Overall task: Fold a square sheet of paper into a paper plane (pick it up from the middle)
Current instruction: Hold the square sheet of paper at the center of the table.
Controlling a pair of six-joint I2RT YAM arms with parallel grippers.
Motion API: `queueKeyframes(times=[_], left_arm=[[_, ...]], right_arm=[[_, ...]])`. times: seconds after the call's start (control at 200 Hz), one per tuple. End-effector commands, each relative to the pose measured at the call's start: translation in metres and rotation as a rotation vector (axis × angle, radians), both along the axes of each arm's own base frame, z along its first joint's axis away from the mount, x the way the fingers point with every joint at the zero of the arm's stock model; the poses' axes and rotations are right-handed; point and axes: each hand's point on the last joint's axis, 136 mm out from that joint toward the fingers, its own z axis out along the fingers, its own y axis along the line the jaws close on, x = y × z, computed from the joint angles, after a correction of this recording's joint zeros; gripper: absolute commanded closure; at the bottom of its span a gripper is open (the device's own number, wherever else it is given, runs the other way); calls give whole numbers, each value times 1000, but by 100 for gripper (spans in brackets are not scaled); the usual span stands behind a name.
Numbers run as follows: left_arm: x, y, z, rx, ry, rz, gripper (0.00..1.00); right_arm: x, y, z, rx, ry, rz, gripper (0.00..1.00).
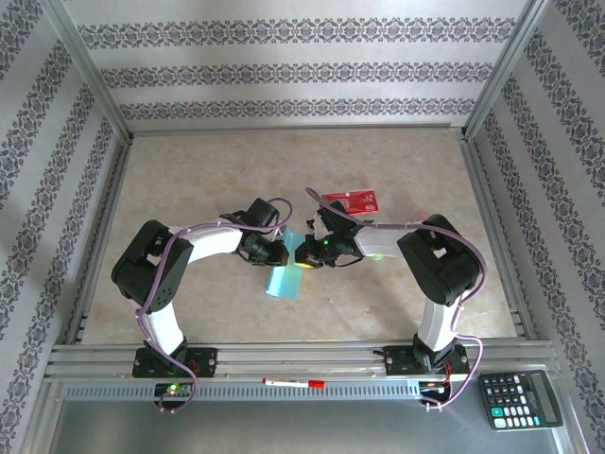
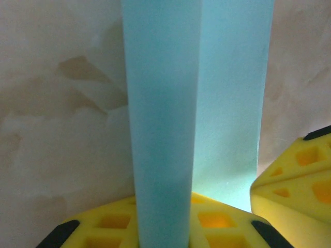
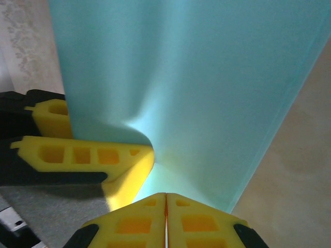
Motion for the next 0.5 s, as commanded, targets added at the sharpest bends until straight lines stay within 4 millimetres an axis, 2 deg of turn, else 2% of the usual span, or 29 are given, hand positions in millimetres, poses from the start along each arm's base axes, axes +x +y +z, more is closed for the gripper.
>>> queueKeyframes(times=[0.0,0.5], left_arm=[[-43,58,-57,281,156,15,80],[-42,56,-53,267,150,18,78]], right_arm=[[-4,0,-12,-25,16,0,92],[-12,-12,-39,-111,47,6,93]])
